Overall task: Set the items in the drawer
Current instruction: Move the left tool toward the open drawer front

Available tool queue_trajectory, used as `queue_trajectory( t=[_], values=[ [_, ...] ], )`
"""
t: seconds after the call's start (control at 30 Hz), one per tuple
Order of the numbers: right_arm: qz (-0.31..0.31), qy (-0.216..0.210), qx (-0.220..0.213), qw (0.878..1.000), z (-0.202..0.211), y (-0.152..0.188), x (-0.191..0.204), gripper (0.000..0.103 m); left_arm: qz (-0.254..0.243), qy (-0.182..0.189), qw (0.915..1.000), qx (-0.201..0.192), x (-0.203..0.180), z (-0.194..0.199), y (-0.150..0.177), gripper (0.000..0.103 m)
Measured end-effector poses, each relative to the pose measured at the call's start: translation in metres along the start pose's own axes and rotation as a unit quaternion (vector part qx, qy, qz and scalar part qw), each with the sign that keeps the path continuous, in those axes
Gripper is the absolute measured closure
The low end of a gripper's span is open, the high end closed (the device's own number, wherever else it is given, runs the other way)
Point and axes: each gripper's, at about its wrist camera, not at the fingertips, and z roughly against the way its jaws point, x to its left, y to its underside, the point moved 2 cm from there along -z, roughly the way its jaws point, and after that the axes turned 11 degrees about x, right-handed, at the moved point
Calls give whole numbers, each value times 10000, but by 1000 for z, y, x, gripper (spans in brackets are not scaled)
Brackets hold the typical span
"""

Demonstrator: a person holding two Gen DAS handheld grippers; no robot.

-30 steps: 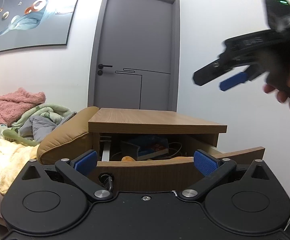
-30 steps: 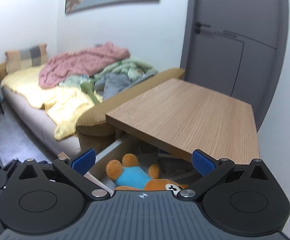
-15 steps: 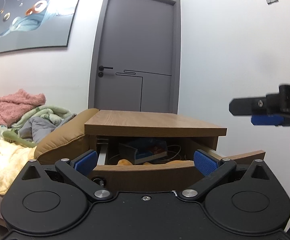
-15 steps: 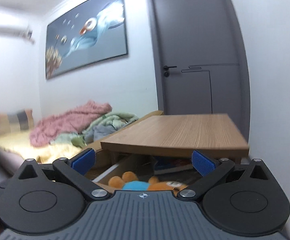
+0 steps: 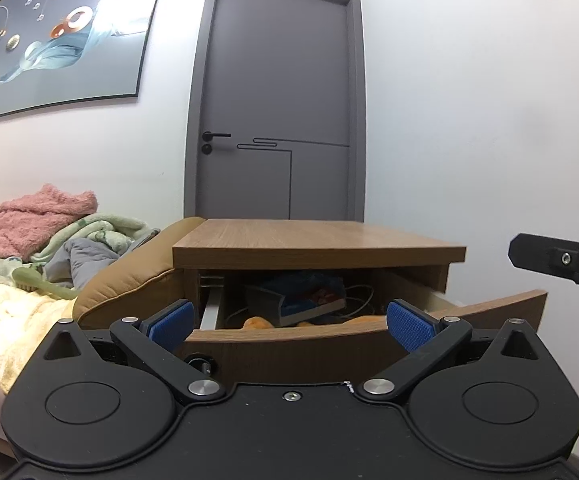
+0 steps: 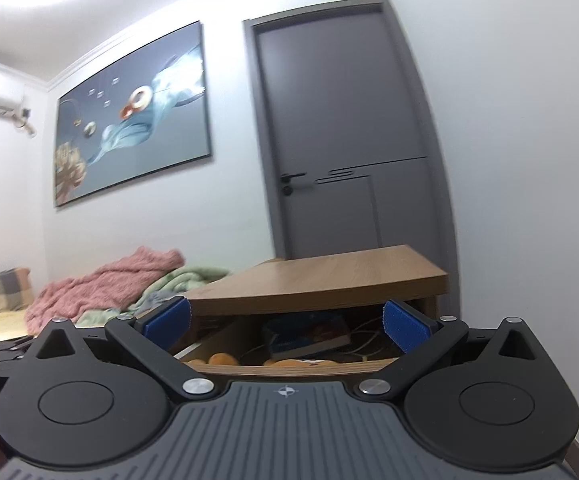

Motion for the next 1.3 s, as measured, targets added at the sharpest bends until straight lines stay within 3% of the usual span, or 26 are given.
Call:
queue_trajectory(
  t=[0.3,1.3],
  values=[
    [41,277,-122,9995,-4,16,-8,0,17,-40,10000,79,2,-7,2,1],
    [-148,502,-57,9986,11,21,-6,0,214,-125,9996,116,2,-9,3,1]
  ],
)
